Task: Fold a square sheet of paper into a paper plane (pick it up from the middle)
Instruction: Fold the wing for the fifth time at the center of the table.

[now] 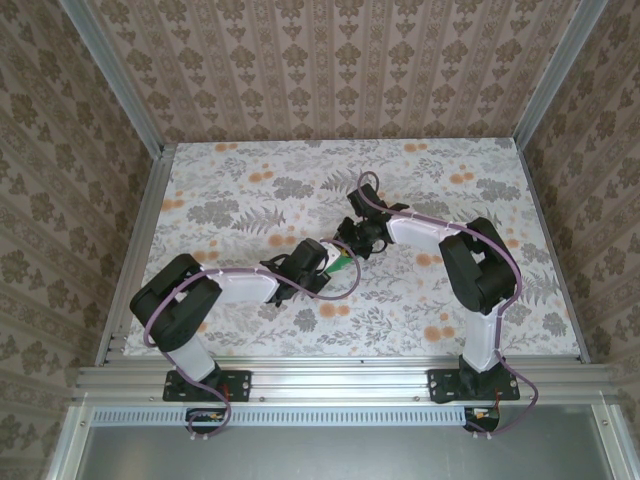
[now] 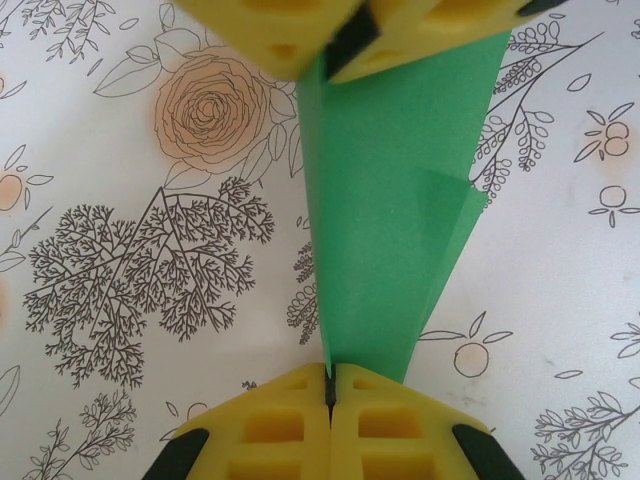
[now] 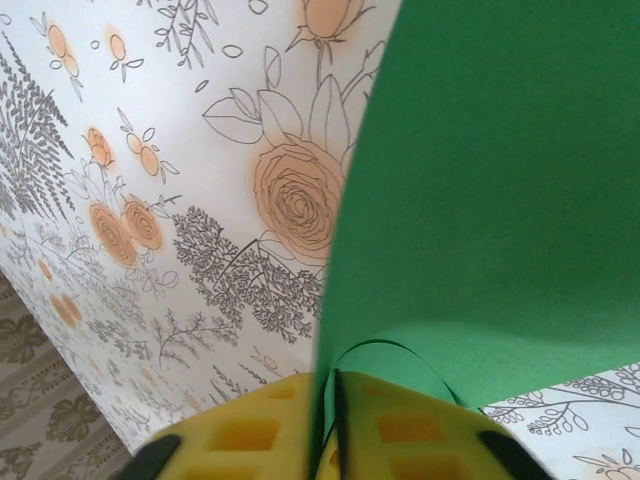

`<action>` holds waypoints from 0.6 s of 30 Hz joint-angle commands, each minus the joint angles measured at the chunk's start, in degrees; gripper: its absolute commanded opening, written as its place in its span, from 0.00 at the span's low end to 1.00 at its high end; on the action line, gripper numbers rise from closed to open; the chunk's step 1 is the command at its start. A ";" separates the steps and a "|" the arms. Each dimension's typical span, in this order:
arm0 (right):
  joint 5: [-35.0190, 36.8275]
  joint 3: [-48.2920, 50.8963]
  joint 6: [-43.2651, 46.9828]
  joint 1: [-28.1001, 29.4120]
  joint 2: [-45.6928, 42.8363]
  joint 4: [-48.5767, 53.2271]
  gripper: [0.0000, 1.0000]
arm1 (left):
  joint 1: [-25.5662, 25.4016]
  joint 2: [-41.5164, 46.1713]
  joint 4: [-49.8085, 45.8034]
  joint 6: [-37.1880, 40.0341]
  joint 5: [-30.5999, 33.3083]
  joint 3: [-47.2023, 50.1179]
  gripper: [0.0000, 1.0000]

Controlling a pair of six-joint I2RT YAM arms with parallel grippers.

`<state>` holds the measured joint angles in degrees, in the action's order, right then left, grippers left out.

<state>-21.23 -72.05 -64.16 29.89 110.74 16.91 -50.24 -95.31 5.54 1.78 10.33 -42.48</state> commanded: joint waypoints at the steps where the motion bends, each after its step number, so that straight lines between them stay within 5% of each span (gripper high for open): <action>1: 0.46 2.05 0.57 0.00 -1.83 0.71 0.06 | -0.24 -0.85 -1.22 -0.38 0.67 -0.93 0.00; 4: 0.48 3.31 1.68 -0.26 -2.15 -0.92 0.01 | 0.06 -0.19 -2.65 -2.60 -0.41 -1.12 0.08; 9: -1.02 6.56 4.75 -0.92 -3.61 -7.37 0.01 | 3.01 4.32 -5.23 -8.81 -10.02 -0.41 0.45; 12: -3.45 8.51 6.69 -1.54 -4.29 -11.72 0.02 | 5.90 9.08 -3.60 -12.23 -18.75 2.28 0.59; 18: -8.01 11.40 11.94 -2.36 -5.18 -17.29 0.03 | 13.49 11.83 2.08 -21.28 -35.43 6.34 0.66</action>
<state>-25.67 -62.37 -56.47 27.92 107.72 4.25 -38.94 -83.42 5.06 -12.91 -13.06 -37.93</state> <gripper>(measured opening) 0.048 0.653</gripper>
